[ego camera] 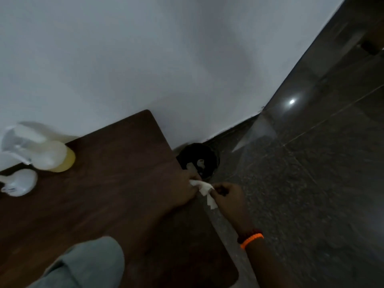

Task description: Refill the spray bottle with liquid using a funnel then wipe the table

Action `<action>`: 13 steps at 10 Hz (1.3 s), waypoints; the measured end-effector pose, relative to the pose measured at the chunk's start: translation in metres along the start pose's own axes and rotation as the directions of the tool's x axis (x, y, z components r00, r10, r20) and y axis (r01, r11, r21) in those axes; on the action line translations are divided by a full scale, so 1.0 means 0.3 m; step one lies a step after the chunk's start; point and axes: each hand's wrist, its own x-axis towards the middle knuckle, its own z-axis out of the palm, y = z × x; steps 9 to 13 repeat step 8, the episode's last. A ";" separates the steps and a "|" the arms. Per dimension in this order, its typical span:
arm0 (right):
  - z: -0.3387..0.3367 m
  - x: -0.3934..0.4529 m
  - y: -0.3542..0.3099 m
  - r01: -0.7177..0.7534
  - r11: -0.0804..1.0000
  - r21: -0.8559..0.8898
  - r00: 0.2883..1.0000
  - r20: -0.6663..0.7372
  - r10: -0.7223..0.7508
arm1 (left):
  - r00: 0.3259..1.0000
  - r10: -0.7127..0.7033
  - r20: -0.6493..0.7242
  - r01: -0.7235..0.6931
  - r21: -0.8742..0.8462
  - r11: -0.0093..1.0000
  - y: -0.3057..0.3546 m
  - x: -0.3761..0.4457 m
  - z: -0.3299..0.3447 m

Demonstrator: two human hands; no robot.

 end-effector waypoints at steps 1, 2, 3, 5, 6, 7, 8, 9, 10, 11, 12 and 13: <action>-0.023 0.177 0.026 -0.019 1.000 -0.001 1.000 -0.006 0.019 | 1.000 0.002 0.028 0.001 -0.103 0.995 0.044 0.197 -0.033; 0.002 0.357 0.050 -0.053 0.998 -0.029 0.998 0.020 0.053 | 0.998 0.005 0.066 0.000 -0.062 0.998 0.015 0.395 -0.043; 0.069 0.522 0.085 -0.088 0.994 -0.064 0.996 0.029 0.090 | 0.995 -0.020 0.102 0.023 -0.022 1.000 -0.043 0.570 -0.039; 0.229 0.758 0.193 -0.154 0.985 -0.076 0.981 0.109 0.161 | 0.976 -0.166 0.140 0.158 0.066 0.985 -0.160 0.790 0.029; 0.292 0.837 0.262 -0.197 0.978 -0.074 0.967 0.149 0.206 | 0.958 -0.223 0.182 0.208 0.097 0.973 -0.186 0.871 0.063; 0.324 0.874 0.301 -0.217 0.967 -0.133 0.955 0.177 0.239 | 0.948 -0.269 0.171 0.254 0.106 0.961 -0.181 0.912 0.059; 0.345 0.897 0.351 -0.225 0.963 -0.148 0.952 0.179 0.250 | 0.941 -0.300 0.157 0.280 0.137 0.950 -0.198 0.932 0.064; 0.345 0.897 0.351 -0.225 0.963 -0.148 0.952 0.179 0.250 | 0.941 -0.300 0.157 0.280 0.137 0.950 -0.198 0.932 0.064; 0.345 0.897 0.351 -0.225 0.963 -0.148 0.952 0.179 0.250 | 0.941 -0.300 0.157 0.280 0.137 0.950 -0.198 0.932 0.064; 0.345 0.897 0.351 -0.225 0.963 -0.148 0.952 0.179 0.250 | 0.941 -0.300 0.157 0.280 0.137 0.950 -0.198 0.932 0.064; 0.345 0.897 0.351 -0.225 0.963 -0.148 0.952 0.179 0.250 | 0.941 -0.300 0.157 0.280 0.137 0.950 -0.198 0.932 0.064; 0.345 0.897 0.351 -0.225 0.963 -0.148 0.952 0.179 0.250 | 0.941 -0.300 0.157 0.280 0.137 0.950 -0.198 0.932 0.064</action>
